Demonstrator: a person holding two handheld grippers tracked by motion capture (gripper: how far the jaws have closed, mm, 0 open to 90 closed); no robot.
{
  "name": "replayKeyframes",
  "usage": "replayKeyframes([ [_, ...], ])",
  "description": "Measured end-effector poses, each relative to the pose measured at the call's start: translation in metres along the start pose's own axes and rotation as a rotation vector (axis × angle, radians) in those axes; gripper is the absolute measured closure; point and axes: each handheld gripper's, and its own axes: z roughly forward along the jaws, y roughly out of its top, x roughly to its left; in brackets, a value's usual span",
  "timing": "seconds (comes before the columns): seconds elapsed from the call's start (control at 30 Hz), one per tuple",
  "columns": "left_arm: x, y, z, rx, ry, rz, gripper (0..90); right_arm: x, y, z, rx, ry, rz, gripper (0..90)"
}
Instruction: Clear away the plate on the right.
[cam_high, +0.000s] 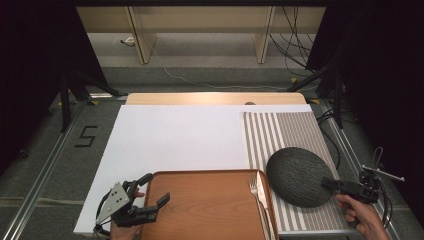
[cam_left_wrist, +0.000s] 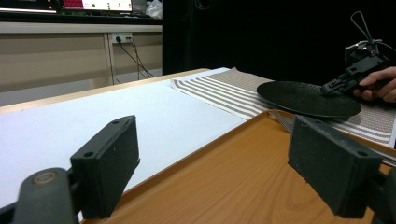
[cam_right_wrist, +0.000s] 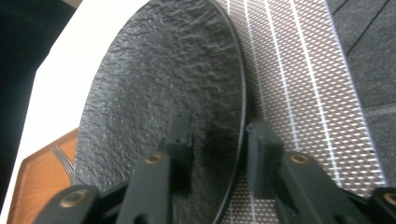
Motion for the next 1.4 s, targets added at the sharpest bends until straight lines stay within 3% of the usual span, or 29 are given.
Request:
replayKeyframes([
  [0.2, 0.001, 0.0, 0.0, 0.002, 0.0, -0.003, 16.1, -0.004, 0.0, -0.001, -0.003, 0.011, 0.044, 74.5],
  [0.33, 0.0, 0.0, 0.0, 0.003, 0.001, -0.002, 16.1, -0.008, 0.001, -0.004, -0.019, 0.074, 0.092, 79.4],
  [0.57, 0.001, 0.0, 0.0, 0.001, 0.001, -0.001, 16.3, -0.004, 0.001, -0.007, -0.038, 0.086, 0.091, 81.3],
  [0.7, 0.001, 0.0, 0.0, 0.001, 0.001, -0.002, 16.3, -0.005, 0.002, -0.009, -0.06, 0.135, 0.128, 83.8],
  [0.97, 0.001, 0.0, 0.0, 0.0, 0.001, -0.002, 16.3, -0.005, 0.003, -0.015, -0.105, 0.171, 0.169, 87.4],
  [1.17, 0.001, 0.0, -0.001, -0.001, 0.002, -0.001, 16.4, 0.003, 0.003, -0.019, -0.128, 0.127, 0.139, 87.7],
  [1.27, 0.001, 0.0, -0.001, -0.001, 0.002, -0.001, 16.4, 0.005, 0.004, -0.02, -0.135, 0.128, 0.13, 87.7],
  [1.4, 0.001, 0.0, -0.001, 0.0, 0.002, -0.001, 16.4, 0.004, 0.003, -0.019, -0.143, 0.135, 0.159, 87.5],
])
